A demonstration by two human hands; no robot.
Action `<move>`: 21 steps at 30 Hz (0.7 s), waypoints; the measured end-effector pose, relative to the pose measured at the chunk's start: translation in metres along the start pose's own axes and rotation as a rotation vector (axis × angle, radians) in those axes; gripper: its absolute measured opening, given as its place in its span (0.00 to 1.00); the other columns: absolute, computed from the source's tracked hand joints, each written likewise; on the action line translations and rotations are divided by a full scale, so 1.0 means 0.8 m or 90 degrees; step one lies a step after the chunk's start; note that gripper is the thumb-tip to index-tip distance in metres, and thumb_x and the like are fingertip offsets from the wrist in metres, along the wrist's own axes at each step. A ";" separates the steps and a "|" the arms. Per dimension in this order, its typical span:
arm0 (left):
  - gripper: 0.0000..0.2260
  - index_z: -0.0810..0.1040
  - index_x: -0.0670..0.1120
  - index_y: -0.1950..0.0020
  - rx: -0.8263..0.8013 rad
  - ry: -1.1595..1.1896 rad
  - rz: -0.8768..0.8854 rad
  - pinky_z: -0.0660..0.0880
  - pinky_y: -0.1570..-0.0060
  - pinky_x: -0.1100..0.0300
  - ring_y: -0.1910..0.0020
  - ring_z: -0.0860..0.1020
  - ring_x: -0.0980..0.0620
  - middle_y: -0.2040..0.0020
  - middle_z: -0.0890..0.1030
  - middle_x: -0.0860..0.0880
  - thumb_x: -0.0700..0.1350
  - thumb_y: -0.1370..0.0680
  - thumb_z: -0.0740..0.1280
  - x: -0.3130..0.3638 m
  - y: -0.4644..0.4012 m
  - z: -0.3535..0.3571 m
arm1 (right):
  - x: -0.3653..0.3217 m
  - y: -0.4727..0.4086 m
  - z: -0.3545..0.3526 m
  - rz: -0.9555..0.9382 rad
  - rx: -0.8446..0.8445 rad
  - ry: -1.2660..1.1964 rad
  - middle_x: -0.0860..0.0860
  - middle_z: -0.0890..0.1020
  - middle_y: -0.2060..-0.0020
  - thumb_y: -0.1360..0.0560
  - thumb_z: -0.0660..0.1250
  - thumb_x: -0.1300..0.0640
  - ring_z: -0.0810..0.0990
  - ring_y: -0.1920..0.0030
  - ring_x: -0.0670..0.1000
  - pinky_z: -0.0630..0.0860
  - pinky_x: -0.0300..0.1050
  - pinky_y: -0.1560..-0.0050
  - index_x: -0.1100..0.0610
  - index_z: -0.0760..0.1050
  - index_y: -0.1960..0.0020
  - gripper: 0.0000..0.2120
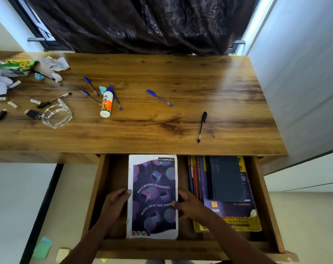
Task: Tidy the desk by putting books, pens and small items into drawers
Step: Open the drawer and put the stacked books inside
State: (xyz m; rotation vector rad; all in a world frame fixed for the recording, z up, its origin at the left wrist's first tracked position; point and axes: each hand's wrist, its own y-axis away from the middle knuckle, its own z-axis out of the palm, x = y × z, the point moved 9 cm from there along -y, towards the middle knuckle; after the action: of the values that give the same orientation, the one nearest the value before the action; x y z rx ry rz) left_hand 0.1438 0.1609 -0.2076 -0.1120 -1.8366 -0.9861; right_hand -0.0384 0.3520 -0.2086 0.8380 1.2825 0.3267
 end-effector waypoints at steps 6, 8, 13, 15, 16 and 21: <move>0.09 0.81 0.46 0.39 0.028 0.151 -0.053 0.83 0.54 0.47 0.47 0.86 0.44 0.46 0.87 0.45 0.42 0.17 0.64 -0.027 0.020 0.016 | 0.004 0.006 0.004 -0.003 -0.013 0.006 0.51 0.78 0.34 0.17 0.65 0.59 0.81 0.40 0.52 0.85 0.48 0.52 0.48 0.70 0.28 0.19; 0.11 0.80 0.46 0.37 0.034 0.159 -0.059 0.82 0.49 0.42 0.44 0.84 0.42 0.44 0.86 0.44 0.42 0.17 0.65 -0.033 0.023 0.016 | 0.006 0.009 0.006 0.001 -0.018 0.006 0.51 0.78 0.34 0.17 0.65 0.60 0.81 0.40 0.52 0.85 0.46 0.54 0.48 0.70 0.28 0.19; 0.09 0.82 0.46 0.41 0.024 0.136 -0.047 0.83 0.53 0.47 0.48 0.85 0.44 0.48 0.87 0.45 0.39 0.17 0.65 -0.032 0.030 0.010 | 0.016 0.017 0.010 0.006 -0.024 -0.011 0.52 0.78 0.34 0.18 0.66 0.60 0.81 0.37 0.55 0.85 0.48 0.52 0.51 0.70 0.28 0.20; 0.09 0.82 0.46 0.43 0.016 0.117 -0.040 0.84 0.56 0.49 0.50 0.86 0.45 0.50 0.88 0.46 0.37 0.18 0.65 -0.032 0.033 0.008 | 0.019 0.018 0.013 0.010 -0.026 -0.010 0.52 0.79 0.34 0.18 0.66 0.60 0.81 0.37 0.54 0.85 0.49 0.51 0.50 0.71 0.28 0.19; 0.09 0.83 0.46 0.43 0.017 0.109 -0.036 0.84 0.58 0.51 0.52 0.86 0.46 0.50 0.88 0.46 0.37 0.18 0.65 -0.033 0.033 0.007 | 0.021 0.019 0.013 0.013 -0.026 -0.009 0.51 0.79 0.34 0.18 0.66 0.60 0.81 0.38 0.54 0.85 0.49 0.51 0.50 0.71 0.29 0.19; 0.08 0.83 0.44 0.44 0.021 0.083 -0.024 0.84 0.61 0.55 0.55 0.87 0.47 0.51 0.88 0.45 0.36 0.19 0.66 -0.041 0.029 0.005 | 0.027 0.019 0.013 0.025 -0.016 0.031 0.51 0.79 0.35 0.18 0.66 0.59 0.82 0.39 0.53 0.85 0.47 0.52 0.48 0.71 0.31 0.17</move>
State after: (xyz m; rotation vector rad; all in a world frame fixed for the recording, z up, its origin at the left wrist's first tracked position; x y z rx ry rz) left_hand 0.1684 0.1903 -0.2216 0.0071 -1.7398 -0.9671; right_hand -0.0192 0.3723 -0.2125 0.8393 1.3064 0.3954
